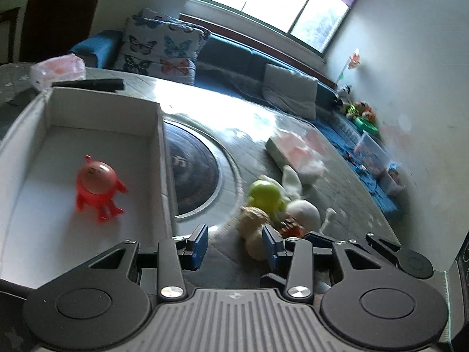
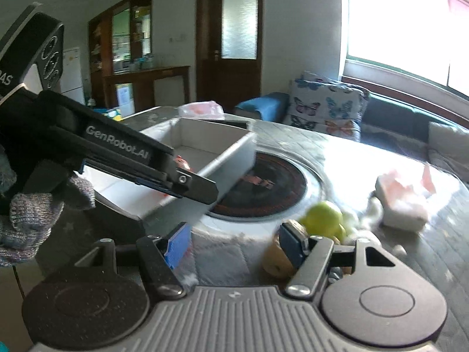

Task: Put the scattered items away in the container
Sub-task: 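Open the left gripper to release the red figure and withdraw, then move the left gripper to the black-and-red figure in the pile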

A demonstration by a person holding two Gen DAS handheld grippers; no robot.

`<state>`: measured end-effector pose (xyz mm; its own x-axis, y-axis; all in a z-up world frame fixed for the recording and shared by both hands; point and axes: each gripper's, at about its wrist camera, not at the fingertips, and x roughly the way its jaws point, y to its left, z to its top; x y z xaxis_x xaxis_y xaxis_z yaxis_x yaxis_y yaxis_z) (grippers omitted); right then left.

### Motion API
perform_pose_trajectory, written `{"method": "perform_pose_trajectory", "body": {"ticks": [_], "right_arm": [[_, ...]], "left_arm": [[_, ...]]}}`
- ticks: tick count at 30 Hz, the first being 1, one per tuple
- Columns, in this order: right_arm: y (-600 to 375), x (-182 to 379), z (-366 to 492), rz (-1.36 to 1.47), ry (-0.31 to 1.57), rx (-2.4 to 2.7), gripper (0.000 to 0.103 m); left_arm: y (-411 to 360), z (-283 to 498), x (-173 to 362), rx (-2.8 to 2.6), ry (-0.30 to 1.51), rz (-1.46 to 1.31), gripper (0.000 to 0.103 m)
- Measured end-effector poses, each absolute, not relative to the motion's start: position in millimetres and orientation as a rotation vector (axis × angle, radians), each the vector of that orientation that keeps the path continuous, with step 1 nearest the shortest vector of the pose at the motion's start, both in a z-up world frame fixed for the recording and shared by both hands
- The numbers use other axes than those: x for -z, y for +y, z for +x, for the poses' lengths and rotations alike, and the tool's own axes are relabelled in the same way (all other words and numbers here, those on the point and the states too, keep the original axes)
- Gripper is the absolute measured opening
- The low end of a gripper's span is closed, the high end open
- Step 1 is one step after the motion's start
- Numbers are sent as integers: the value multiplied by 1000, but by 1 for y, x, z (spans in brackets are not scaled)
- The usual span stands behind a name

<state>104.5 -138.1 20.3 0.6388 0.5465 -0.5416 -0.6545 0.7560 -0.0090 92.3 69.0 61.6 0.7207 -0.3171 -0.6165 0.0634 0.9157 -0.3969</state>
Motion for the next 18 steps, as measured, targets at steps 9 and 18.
{"method": "perform_pose_trajectory", "body": {"ticks": [9,18], "right_arm": [[-177,-7,108,-151,573,-571,69],[-206,0,115,-118,579,-501,69]], "left_arm": [[40,95,-52,264,779,-344,43],[15,102,-40,302,830,-322,43]]}}
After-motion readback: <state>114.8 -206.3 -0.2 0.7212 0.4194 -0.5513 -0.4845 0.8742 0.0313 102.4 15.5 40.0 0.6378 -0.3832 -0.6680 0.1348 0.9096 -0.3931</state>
